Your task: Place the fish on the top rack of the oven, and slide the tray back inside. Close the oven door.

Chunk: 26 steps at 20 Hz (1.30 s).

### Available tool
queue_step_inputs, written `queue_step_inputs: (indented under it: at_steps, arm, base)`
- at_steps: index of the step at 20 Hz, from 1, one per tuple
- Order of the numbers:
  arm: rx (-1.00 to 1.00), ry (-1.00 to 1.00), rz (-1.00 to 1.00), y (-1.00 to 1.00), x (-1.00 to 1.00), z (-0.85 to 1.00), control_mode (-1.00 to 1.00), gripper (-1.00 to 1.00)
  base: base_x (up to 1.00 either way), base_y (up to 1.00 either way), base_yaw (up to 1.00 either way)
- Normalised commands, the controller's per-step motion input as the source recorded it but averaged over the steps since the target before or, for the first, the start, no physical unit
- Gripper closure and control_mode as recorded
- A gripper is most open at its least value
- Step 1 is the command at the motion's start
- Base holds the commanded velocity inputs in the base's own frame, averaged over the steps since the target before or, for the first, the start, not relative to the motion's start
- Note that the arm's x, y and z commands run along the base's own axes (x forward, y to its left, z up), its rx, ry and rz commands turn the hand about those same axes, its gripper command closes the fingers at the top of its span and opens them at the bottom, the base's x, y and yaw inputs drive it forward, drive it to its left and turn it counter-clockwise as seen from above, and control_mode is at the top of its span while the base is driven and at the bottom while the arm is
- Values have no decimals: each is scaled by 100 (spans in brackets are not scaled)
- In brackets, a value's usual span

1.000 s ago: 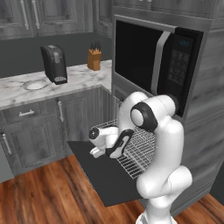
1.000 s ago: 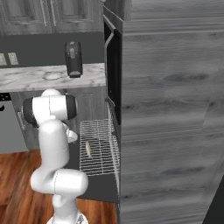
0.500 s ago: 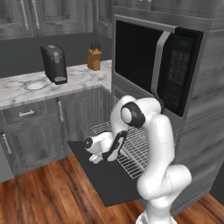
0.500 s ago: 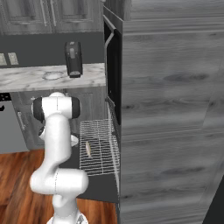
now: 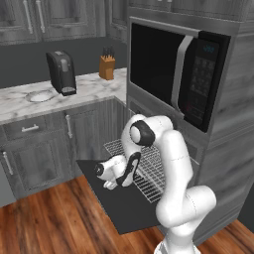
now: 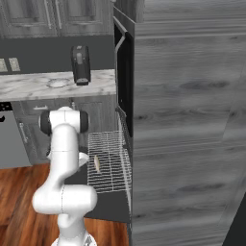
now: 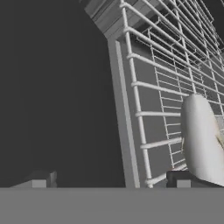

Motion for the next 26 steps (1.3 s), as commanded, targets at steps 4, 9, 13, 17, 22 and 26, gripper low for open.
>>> queue_step_inputs:
  at_steps: [4, 9, 13, 17, 22, 26]
  arm:
    - [-5, 1, 1, -44, 19, -32, -100, -100]
    - [-5, 0, 0, -45, 12, -36, -100, -100]
    - [-6, 0, 0, -63, 14, -34, -100, -100]
    - [-6, 0, 0, -76, 13, -33, -100, -100]
    - [-5, 0, 0, -84, 9, -31, -100, -100]
    - [-3, 0, 0, -85, 7, -26, -100, -100]
  base:
    - [0, 0, 0]
    - [0, 0, 0]
    - [0, 0, 0]
    - [0, 0, 0]
    - [0, 0, 0]
    - [0, 0, 0]
